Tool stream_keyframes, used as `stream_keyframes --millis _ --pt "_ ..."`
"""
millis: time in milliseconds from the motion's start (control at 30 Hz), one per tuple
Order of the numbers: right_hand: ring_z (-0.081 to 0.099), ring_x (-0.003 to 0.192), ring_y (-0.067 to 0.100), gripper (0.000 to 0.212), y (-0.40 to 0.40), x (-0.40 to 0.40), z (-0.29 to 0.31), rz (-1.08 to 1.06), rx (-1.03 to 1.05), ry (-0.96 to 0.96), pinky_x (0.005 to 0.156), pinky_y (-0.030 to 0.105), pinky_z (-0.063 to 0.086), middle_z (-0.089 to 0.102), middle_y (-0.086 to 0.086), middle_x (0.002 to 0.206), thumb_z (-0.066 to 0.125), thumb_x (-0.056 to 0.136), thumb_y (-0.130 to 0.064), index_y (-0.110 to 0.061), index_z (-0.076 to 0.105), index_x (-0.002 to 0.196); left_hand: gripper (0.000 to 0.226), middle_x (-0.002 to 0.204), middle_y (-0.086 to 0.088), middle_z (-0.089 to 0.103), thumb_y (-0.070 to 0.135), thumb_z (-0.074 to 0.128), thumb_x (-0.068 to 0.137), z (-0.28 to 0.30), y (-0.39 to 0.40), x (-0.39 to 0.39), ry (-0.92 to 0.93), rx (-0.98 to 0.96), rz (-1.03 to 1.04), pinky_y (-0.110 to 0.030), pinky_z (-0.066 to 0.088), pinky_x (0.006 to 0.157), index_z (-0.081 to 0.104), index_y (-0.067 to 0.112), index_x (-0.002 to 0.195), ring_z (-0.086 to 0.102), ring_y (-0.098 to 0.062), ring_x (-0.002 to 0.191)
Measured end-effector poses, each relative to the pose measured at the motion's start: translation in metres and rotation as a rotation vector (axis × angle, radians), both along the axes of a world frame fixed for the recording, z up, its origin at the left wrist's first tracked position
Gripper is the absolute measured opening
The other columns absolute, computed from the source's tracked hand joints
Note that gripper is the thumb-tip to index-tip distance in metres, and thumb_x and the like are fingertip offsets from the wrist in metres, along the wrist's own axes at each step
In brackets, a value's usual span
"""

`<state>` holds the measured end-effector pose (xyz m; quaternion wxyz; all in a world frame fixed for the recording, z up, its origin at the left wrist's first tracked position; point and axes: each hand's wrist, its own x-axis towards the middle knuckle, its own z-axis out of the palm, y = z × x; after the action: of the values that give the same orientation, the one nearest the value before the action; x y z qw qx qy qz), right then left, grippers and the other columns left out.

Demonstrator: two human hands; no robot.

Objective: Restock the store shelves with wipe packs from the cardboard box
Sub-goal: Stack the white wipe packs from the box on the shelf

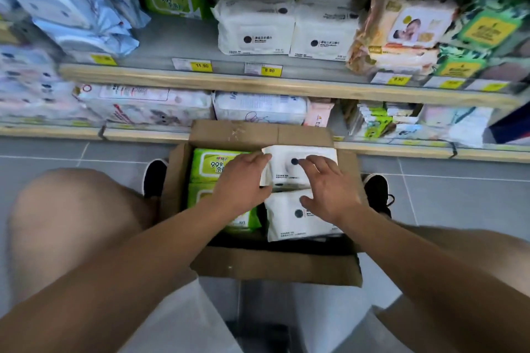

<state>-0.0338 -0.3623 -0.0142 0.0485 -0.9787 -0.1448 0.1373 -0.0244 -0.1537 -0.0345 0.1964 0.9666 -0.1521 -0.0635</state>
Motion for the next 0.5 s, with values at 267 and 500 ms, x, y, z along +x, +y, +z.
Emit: stream_keyframes --millis 267,500 --pt "0.016 0.143 0.025 0.082 -0.018 -0.034 -0.04 -0.057 -0.004 0.146 0.115 0.038 0.024 0.023 0.0 0.154 0.064 0.083 -0.039 -0.023 0.021 0.15 0.077 0.144 -0.007 0.044 0.036 0.068 0.076 -0.044 -0.022 -0.032 0.207 -0.006 -0.02 -0.036 0.041 0.1 0.036 0.015 0.143 0.045 -0.03 0.124" --pt "0.021 0.14 0.025 0.082 -0.023 -0.032 -0.064 -0.116 0.063 0.18 0.116 0.037 0.022 0.028 0.003 0.152 0.067 0.081 -0.039 -0.02 0.026 0.148 0.082 0.136 -0.011 0.05 0.04 0.072 0.071 -0.067 -0.038 -0.023 0.346 0.003 -0.034 -0.036 0.047 0.089 0.037 0.014 0.14 0.053 -0.03 0.115"
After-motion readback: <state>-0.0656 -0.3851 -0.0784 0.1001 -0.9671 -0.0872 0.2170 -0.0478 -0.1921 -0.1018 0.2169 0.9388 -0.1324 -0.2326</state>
